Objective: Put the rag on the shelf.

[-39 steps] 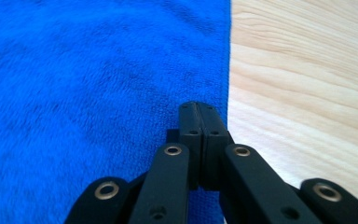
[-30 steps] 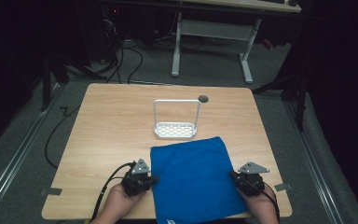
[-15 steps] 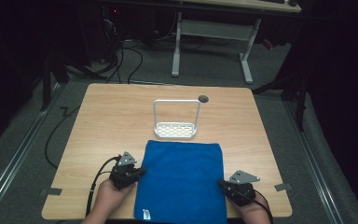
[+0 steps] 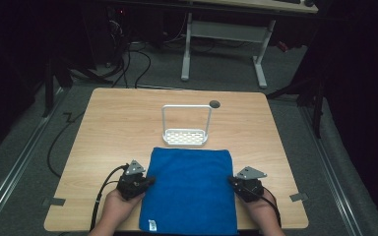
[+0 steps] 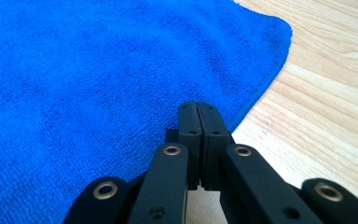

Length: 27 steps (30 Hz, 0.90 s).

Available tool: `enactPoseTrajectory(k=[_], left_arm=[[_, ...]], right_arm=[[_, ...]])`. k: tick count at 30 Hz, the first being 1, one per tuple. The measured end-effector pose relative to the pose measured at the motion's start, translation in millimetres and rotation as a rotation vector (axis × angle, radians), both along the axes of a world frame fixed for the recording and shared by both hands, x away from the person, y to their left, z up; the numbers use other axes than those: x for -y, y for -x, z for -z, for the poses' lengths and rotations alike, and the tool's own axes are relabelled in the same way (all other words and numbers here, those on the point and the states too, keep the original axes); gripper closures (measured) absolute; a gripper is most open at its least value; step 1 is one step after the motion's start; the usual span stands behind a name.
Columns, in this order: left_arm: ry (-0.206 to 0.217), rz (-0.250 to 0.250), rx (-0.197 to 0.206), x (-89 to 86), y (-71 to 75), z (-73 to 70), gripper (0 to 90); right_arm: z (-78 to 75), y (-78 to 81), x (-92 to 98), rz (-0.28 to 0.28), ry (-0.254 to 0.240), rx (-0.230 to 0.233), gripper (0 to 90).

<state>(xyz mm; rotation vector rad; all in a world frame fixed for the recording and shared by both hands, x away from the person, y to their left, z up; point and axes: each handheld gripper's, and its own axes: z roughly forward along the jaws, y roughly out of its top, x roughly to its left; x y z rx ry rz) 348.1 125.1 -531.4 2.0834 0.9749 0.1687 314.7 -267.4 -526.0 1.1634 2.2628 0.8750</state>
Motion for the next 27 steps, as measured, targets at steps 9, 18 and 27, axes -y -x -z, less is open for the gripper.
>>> enactPoseTrajectory(k=[9, 18, 27], left_arm=[[0.001, -0.019, -0.001, -5.8, 3.4, 0.0, 88.0], [-0.019, -0.018, 0.028, -5.2, 5.1, -3.2, 83.5], [0.032, -0.101, 0.133, -12.2, -4.7, -6.8, 73.2]], right_arm=[[1.4, -13.4, -8.1, -0.007, -0.007, 0.011, 89.8], [-2.5, -10.4, -3.5, -0.005, -0.067, 0.037, 80.8], [-3.4, -4.4, 12.8, 0.040, -0.101, 0.061, 71.3]])
